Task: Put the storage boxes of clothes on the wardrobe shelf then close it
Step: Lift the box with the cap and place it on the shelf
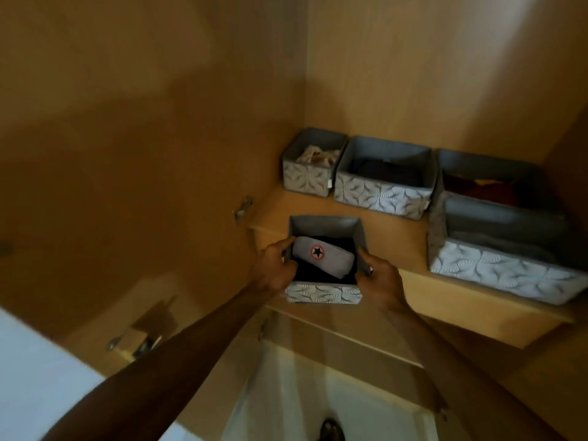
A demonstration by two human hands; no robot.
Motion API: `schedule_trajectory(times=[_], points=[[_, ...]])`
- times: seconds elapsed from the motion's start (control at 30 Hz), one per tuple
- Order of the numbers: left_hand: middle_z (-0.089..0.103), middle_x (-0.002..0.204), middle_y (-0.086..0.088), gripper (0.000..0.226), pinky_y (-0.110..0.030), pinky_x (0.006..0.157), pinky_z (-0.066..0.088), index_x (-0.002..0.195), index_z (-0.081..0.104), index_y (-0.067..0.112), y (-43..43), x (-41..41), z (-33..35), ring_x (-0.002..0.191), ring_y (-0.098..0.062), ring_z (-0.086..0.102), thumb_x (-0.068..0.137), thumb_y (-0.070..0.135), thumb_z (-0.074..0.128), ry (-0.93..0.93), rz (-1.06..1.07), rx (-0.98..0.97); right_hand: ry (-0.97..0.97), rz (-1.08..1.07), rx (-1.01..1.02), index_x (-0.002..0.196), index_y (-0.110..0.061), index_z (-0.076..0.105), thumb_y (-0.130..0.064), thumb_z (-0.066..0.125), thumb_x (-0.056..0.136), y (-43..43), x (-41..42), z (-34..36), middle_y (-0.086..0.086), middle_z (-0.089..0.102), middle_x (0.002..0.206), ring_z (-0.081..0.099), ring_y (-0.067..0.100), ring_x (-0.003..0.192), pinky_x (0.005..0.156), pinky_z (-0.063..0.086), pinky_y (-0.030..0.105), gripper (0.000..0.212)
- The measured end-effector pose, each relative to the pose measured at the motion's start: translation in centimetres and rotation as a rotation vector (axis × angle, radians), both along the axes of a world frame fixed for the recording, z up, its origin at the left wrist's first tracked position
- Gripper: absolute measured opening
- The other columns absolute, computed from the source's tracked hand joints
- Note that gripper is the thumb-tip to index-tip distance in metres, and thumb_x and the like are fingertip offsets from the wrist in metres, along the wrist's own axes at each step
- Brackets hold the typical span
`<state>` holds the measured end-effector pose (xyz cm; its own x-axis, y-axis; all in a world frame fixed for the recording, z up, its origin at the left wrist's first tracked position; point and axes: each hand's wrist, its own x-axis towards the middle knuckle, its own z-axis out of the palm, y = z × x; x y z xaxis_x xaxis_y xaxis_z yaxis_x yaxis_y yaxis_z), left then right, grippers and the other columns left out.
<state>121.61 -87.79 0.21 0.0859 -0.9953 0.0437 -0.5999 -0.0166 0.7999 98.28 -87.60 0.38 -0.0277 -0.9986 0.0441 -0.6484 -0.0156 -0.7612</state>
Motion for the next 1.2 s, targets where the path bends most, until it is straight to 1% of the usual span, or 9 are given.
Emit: schedule_trajectory(times=[0.13,0.33,0.43,0.53,0.63,0.7,0.87,1.03,1.2], points=[[0.064,0.129,0.003,0.053,-0.030,0.090,0.054,0.138,0.052,0.026,-6.6,-0.4,0.8,0.109,-0.014,0.062,0.086,0.015,0.051,-0.022,0.002,-0.078,0.011,0.008,-0.068,0.140,-0.023,0.048,-0.006,0.054,0.086,-6.3,-0.3,0.9,0.009,0.070,0.085,0.055,0.013,0.054,0.058,0.044,0.028,0.058],[0.070,0.120,-0.003,0.036,-0.042,0.089,0.055,0.123,0.065,0.025,-14.7,-1.0,1.2,0.108,-0.026,0.065,0.093,0.016,0.048,-0.111,0.101,-0.165,-0.013,-0.026,-0.037,0.140,-0.028,0.048,-0.010,0.051,0.087,-14.2,-0.1,1.1,0.010,0.072,0.094,0.066,0.025,0.083,0.075,0.053,0.037,0.057],[0.071,0.115,-0.003,0.037,-0.038,0.085,0.056,0.121,0.066,0.023,-17.1,-1.4,1.5,0.103,-0.023,0.066,0.092,0.014,0.045,-0.087,0.103,-0.214,-0.111,-0.009,0.031,0.145,-0.025,0.041,-0.016,0.053,0.092,-16.9,0.4,1.0,0.014,0.066,0.120,0.064,0.029,0.100,0.082,0.053,0.040,0.055],[0.065,0.124,-0.004,0.037,-0.038,0.089,0.052,0.124,0.062,0.018,-17.2,-1.0,0.1,0.110,-0.022,0.062,0.096,0.032,0.041,-0.121,-0.040,-0.290,-0.197,0.051,0.059,0.143,-0.025,0.043,-0.027,0.060,0.091,-18.1,1.3,1.1,0.006,0.058,0.132,0.061,0.018,0.103,0.082,0.051,0.028,0.055],[0.043,0.150,-0.012,0.048,-0.036,0.116,0.027,0.137,0.054,0.015,-17.0,0.8,-1.8,0.140,-0.027,0.035,0.097,0.039,0.040,-0.285,-0.090,-0.287,-0.212,0.193,0.079,0.136,-0.019,0.053,-0.025,0.069,0.087,-18.7,2.9,0.9,0.002,0.062,0.122,0.061,0.004,0.087,0.068,0.048,0.010,0.052],[0.030,0.156,-0.015,0.053,-0.036,0.117,0.016,0.141,0.049,0.012,-16.6,2.2,-2.5,0.147,-0.030,0.019,0.097,0.041,0.040,-0.395,-0.043,-0.320,-0.194,0.277,0.060,0.133,-0.014,0.056,-0.019,0.075,0.082,-19.0,4.1,0.4,0.003,0.060,0.124,0.061,0.012,0.103,0.082,0.049,0.015,0.055],[0.037,0.153,-0.017,0.061,-0.046,0.115,0.023,0.142,0.047,0.011,-16.2,5.0,-2.7,0.143,-0.035,0.030,0.098,0.050,0.028,-0.655,-0.062,-0.362,-0.124,0.364,-0.057,0.130,-0.007,0.058,0.000,0.070,0.081,-20.2,7.4,-0.5,0.002,0.055,0.117,0.056,0.015,0.110,0.078,0.037,-0.004,0.051],[0.009,0.163,-0.010,0.072,-0.053,0.119,0.010,0.154,0.018,0.017,-16.4,6.6,-2.0,0.150,-0.029,0.001,0.093,0.055,0.022,-0.781,-0.127,-0.222,-0.135,0.321,-0.087,0.129,-0.006,0.059,0.005,0.064,0.082,-21.6,8.8,-1.2,0.013,0.061,0.121,0.060,0.023,0.113,0.090,0.046,0.024,0.048],[-0.012,0.163,-0.007,0.078,-0.052,0.120,-0.001,0.155,-0.001,0.021,-16.8,6.5,-1.5,0.149,-0.028,-0.017,0.093,0.049,0.037,-0.793,-0.139,-0.115,-0.144,0.309,-0.105,0.130,-0.003,0.057,0.008,0.061,0.083,-22.2,9.4,-1.4,0.015,0.060,0.125,0.058,0.021,0.114,0.093,0.047,0.026,0.047]])
